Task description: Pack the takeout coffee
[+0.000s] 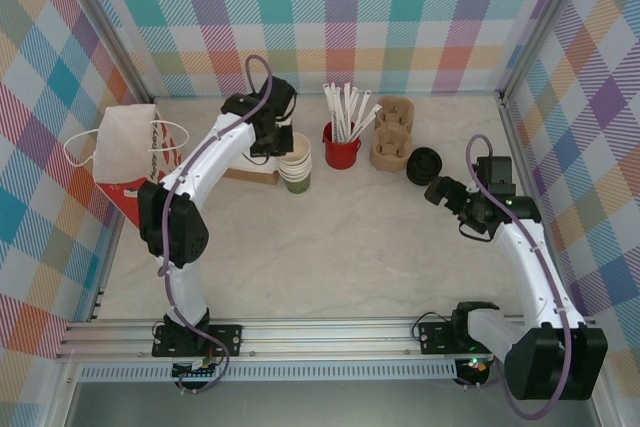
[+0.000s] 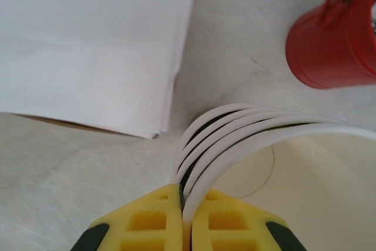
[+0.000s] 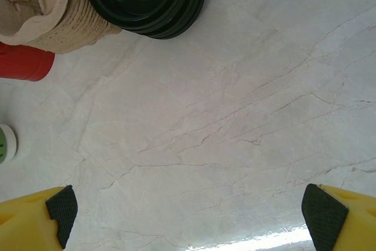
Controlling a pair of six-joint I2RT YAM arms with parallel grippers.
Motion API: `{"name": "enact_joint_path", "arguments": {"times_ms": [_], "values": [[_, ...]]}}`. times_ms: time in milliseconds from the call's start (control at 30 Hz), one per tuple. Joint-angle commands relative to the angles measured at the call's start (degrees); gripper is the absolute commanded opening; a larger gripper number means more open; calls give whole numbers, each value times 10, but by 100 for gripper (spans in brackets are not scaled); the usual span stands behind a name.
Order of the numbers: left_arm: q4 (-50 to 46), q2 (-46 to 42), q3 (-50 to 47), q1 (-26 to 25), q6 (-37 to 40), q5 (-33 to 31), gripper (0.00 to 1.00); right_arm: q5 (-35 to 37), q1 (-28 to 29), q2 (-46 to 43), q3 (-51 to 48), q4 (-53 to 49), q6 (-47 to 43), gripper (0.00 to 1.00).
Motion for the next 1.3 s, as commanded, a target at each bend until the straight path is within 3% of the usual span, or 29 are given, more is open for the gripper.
{"name": "enact_joint_path", "arguments": {"times_ms": [0, 233, 333, 567, 933, 1133, 1267], "values": [[-22, 27, 43, 10, 27, -4, 13, 0, -2, -20, -9, 6, -4, 100], [-32, 41, 89, 17, 37, 22, 38, 4, -2, -31, -13, 0, -3, 100], [-44, 42, 112, 21, 40, 24, 42, 0, -1, -31, -13, 1, 1, 100], [-52, 40, 123, 25, 49, 41, 40, 2, -1, -27, -16, 4, 2, 100], [-63, 64, 124, 30, 55, 19, 41, -4, -1, -28, -18, 3, 6, 100], [-65, 66, 124, 30, 56, 17, 25, -6, -2, -27, -20, 4, 9, 100], [-66, 61, 128, 30, 58, 14, 23, -8, -1, -26, -20, 6, 9, 100]]}}
